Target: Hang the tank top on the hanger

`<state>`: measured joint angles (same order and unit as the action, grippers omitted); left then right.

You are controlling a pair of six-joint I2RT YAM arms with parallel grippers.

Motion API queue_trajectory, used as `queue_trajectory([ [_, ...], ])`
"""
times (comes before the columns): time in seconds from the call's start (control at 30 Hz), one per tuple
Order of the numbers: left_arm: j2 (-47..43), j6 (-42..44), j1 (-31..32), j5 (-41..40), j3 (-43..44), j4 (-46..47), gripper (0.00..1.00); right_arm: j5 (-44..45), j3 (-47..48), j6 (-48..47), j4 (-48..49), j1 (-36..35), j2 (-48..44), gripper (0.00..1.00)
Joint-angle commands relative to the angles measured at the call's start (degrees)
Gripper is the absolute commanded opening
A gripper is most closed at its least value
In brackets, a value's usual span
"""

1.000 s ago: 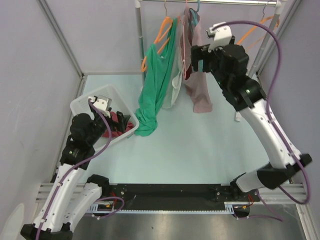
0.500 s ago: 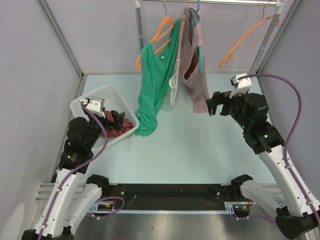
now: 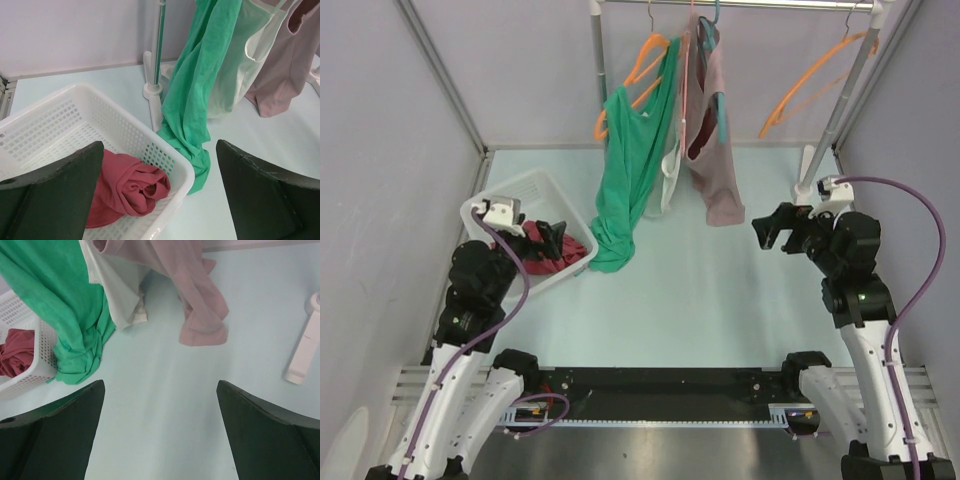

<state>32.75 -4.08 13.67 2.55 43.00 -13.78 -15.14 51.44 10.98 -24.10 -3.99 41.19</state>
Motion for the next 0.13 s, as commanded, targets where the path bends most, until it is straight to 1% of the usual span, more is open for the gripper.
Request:
queue_trajectory([
  [0.0, -1.02, -0.93, -0.49, -1.67, -0.46, 2.88, 0.99, -1.21, 0.15, 0.44, 1.42, 0.30, -1.46, 1.00],
  [0.1, -0.85, -0.93, -0.49, -1.49, -0.29, 2.79, 0.99, -0.51, 0.07, 0.79, 1.33, 0.30, -2.08, 1.00],
])
